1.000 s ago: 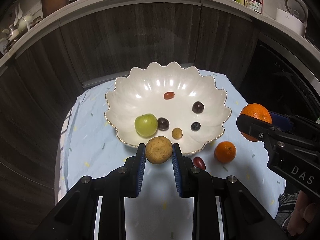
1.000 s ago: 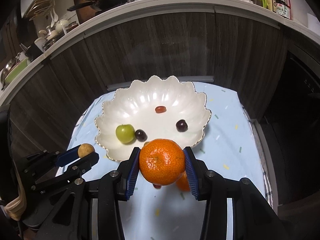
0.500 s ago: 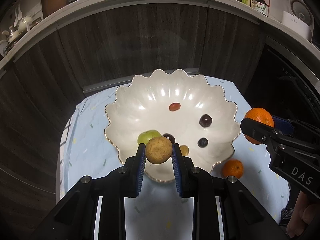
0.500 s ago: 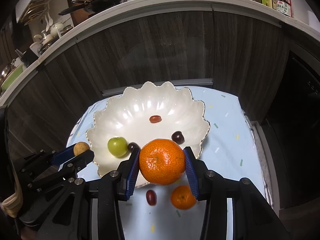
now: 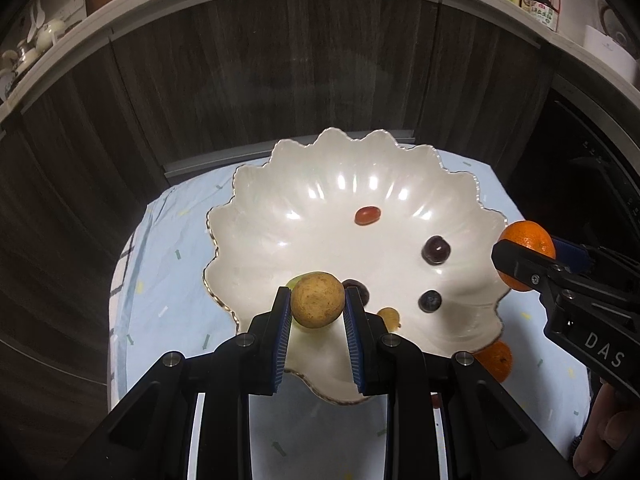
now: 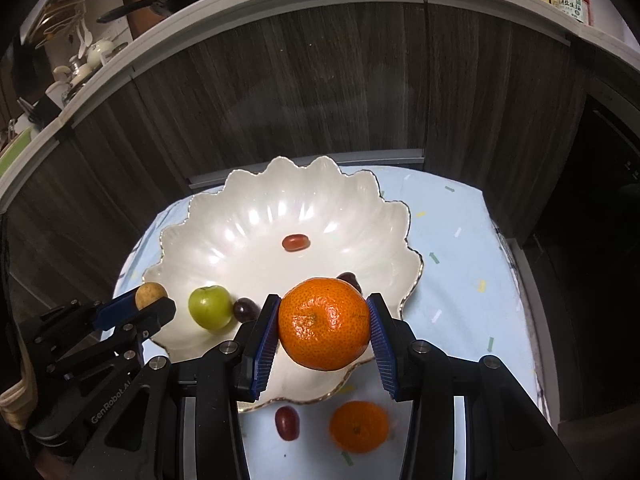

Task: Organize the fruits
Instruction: 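Carry the brown fruit with the left tool while the right tool carries the tangerine over the bowl, then open the left gripper over the bowl while the right gripper releases the tangerine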

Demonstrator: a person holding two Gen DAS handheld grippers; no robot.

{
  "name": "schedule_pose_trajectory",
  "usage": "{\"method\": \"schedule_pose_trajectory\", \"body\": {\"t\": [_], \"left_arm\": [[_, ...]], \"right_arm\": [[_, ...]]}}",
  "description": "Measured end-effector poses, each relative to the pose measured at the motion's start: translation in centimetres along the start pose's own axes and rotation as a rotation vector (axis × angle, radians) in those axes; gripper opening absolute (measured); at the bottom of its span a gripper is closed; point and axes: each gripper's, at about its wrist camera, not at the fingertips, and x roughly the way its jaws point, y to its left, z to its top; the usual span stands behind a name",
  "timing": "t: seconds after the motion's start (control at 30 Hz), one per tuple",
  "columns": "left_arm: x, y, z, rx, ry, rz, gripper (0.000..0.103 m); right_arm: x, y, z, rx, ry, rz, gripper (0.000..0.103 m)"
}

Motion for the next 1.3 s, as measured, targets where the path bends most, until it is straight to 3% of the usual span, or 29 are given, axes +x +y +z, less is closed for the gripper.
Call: {"method": "schedule_pose_trajectory", "body": {"t": [0.5, 0.57, 0.63, 0.8, 0.87, 0.93, 1.2, 1.3], "left_arm": [[2.9, 0.7, -0.9, -0.022, 0.058, 0.000, 0.027], [3.1, 0.7, -1.1, -0.023, 0.060, -0.002, 0.032], [3.0, 0.8, -1.1, -0.026, 0.056, 0.003, 0.045], [3.1, 0.8, -1.2, -0.026, 0.059, 0.008, 0.046], [3.1, 0.8, -1.2, -0.027, 0.059, 0.009, 0.050], [3.0, 0.8, -1.2, -0.030, 0.053, 0.011, 0.057], [1.9, 1.0, -0.9, -0.039, 0.022, 0.036, 0.074], [1.3, 1.1, -0.8, -0.041, 0.005, 0.052, 0.081]], "right_arm": [[3.0, 0.1, -0.5, -0.001, 0.057, 0.004, 0.044], [3.4, 0.1, -0.6, 0.002, 0.067, 0.006, 0.044], [3.6, 0.0, -0.7, 0.003, 0.075, 0.009, 0.045], [3.9, 0.0, -0.7, 0.004, 0.084, 0.010, 0.047], [3.8, 0.0, -0.7, 0.006, 0.079, 0.005, 0.061], [3.4, 0.0, -0.6, 0.001, 0.061, -0.007, 0.065], [2.6, 0.1, -0.1, 0.002, 0.032, -0.032, 0.070], [2.1, 0.2, -0.1, 0.001, 0.021, -0.041, 0.081]]}}
